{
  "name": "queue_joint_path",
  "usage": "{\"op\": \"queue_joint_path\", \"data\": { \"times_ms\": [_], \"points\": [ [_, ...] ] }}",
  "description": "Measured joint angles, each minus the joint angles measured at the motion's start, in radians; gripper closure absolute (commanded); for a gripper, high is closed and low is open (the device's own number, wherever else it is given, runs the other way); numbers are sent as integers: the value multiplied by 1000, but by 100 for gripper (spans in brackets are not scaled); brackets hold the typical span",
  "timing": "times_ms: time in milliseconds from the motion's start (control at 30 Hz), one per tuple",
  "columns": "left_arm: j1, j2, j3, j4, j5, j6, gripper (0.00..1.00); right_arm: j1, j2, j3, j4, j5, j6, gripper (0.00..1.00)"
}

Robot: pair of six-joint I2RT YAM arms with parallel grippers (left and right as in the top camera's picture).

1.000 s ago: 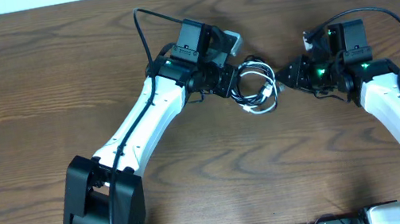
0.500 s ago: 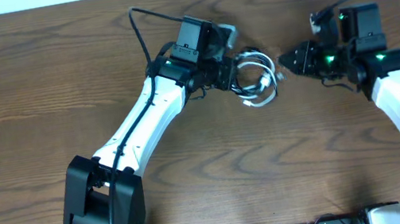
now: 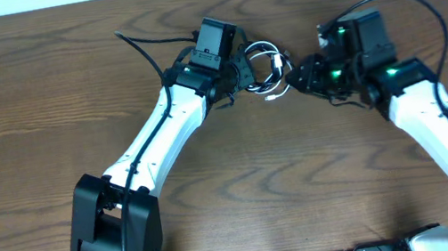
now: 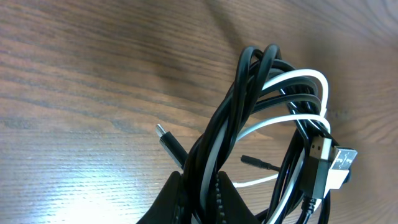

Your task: Untangle cables

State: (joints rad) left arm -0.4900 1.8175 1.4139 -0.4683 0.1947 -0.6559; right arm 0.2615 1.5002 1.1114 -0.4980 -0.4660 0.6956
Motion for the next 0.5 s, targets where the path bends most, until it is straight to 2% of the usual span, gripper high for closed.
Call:
{"op": "queue_joint_path", "data": {
  "times_ms": [433,500],
  "points": [
    [0,0,0,-21,66,-55,93,29,109,0,150,40,121,80],
    [0,0,0,-23,66,-55,93,29,122,0,163,41,129,84]
  ]
}}
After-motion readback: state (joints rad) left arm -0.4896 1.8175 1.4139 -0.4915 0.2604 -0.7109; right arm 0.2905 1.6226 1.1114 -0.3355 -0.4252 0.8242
